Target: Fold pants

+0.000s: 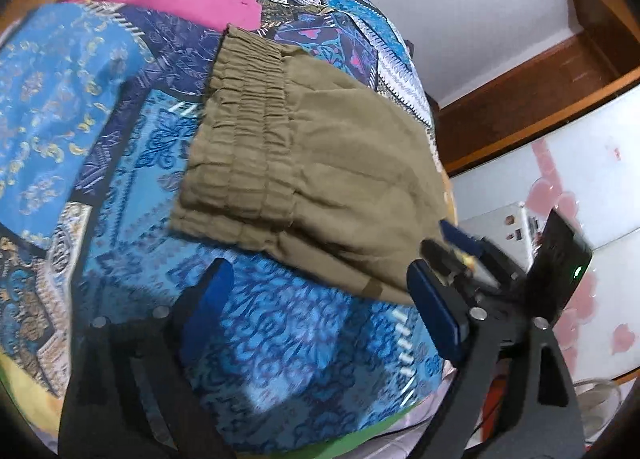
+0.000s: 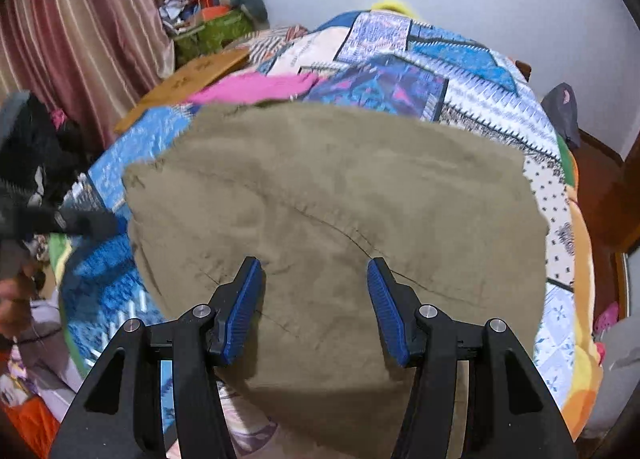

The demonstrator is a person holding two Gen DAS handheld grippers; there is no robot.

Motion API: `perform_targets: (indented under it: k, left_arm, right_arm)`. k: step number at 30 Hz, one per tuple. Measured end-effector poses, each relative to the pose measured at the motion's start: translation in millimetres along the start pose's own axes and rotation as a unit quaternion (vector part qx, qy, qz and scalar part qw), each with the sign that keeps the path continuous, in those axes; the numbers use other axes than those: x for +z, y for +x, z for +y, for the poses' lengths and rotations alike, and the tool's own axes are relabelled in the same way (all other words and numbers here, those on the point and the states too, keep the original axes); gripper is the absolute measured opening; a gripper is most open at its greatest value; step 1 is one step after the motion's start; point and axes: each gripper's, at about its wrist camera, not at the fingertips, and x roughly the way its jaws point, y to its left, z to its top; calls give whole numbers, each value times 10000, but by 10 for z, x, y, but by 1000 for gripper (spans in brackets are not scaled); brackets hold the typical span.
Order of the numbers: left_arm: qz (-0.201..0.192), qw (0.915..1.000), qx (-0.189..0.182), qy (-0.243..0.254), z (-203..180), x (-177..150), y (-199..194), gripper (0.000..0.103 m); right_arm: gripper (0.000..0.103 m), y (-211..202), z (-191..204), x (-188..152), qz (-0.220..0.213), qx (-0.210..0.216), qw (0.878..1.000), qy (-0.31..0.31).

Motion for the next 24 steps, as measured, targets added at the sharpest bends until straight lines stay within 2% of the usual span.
perform_targets:
  k: [7,10,12,14,15,19,24]
  left_arm:
    - [-96,9999,82,-64,-9,210,167,88]
    - [-208,9989,418,-69,-33,347,224,87]
    - [-273,9977,623,-30,-48,402,253,77]
    - [-269,9955,886,180,-81,430,283,55]
    - [-248,9950,920,292,-110,437,299,51]
    - [-550,9885,1169,781,-292,425,205,39]
    - [-1049,9708,1583,1468,-538,398,6,31]
  right_arm:
    - [52,-6,-51,-15,24,183,9998,83]
    - [52,1,-46,-7,43,220,9997,72]
    - [52,-3,-54,-7,55,245,9997,65]
    - [52,-4,-63,-4,55,255,9996,81]
    - [52,-2,-65,-2,55,256,9996,92]
    - [52,-10,-69,23,102,280,9995,113]
    - [53,-62,-103,173,187,391,9988,237]
